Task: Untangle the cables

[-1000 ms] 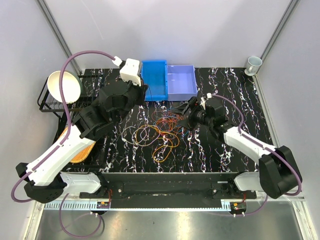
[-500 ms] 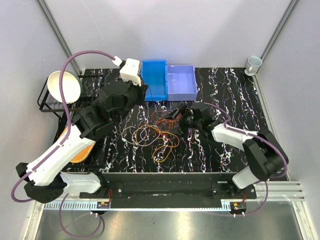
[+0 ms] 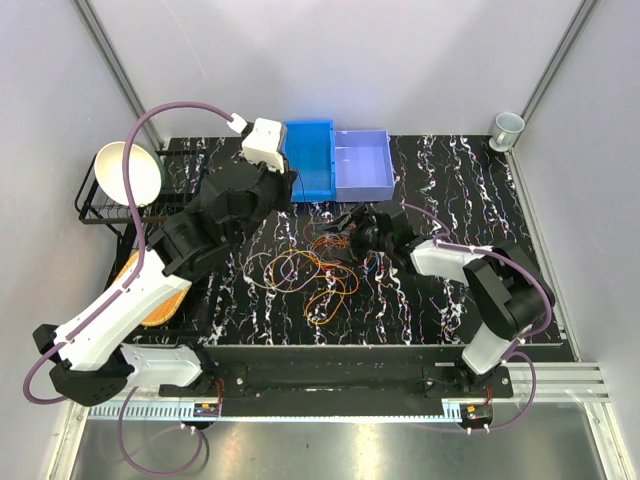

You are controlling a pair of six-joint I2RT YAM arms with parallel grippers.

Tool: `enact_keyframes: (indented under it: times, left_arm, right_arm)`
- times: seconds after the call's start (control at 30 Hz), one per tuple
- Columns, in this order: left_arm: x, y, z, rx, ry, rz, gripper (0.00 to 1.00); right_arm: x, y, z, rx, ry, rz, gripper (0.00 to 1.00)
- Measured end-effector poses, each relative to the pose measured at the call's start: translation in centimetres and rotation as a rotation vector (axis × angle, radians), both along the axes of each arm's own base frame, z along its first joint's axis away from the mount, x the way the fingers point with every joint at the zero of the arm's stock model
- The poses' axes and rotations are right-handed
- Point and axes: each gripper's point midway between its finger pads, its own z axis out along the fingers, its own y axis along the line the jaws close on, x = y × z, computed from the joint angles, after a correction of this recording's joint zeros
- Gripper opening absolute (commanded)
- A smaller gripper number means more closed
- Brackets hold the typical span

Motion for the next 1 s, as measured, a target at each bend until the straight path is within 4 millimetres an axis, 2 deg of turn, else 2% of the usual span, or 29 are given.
enact_keyframes:
  times: [0.23, 0.6, 0.8, 0.83, 0.9, 0.93, 0.97, 1.0]
  left_arm:
    - [0.0, 0.0, 0.0, 0.000, 0.000, 0.000, 0.00]
    - [0.0, 0.0, 0.0, 0.000, 0.000, 0.001, 0.00]
    - [0.1, 0.0, -0.1, 0.003, 0.001, 0.004, 0.00]
    - [0.1, 0.0, -0.1, 0.003, 0.002, 0.004, 0.00]
    - [0.2, -0.1, -0.2, 0.005, 0.003, 0.004, 0.00]
    - [0.2, -0.1, -0.2, 0.006, 0.004, 0.004, 0.00]
    - [0.2, -0.1, -0.3, 0.007, 0.005, 0.004, 0.00]
    - [0.2, -0.1, -0.3, 0.008, 0.005, 0.004, 0.06]
  right_arm:
    - [-0.3, 0.6, 0.0, 0.007, 0.007, 0.015, 0.80]
    - [-0.1, 1.4, 0.7, 0.029, 0.002, 0.042, 0.64]
    - [-0.7, 2.2, -0.3, 0.019, 0.021, 0.063, 0.32]
    - [-0.7, 2.3, -0.3, 0.019, 0.023, 0.066, 0.18]
    - [-0.9, 2.5, -0.2, 0.023, 0.018, 0.075, 0.05]
    - [-0.9, 2.5, -0.1, 0.029, 0.019, 0.077, 0.00]
    - [-0.9, 2.6, 0.0, 0.033, 0.016, 0.079, 0.00]
    - [-0.9, 2.6, 0.1, 0.036, 0.015, 0.080, 0.00]
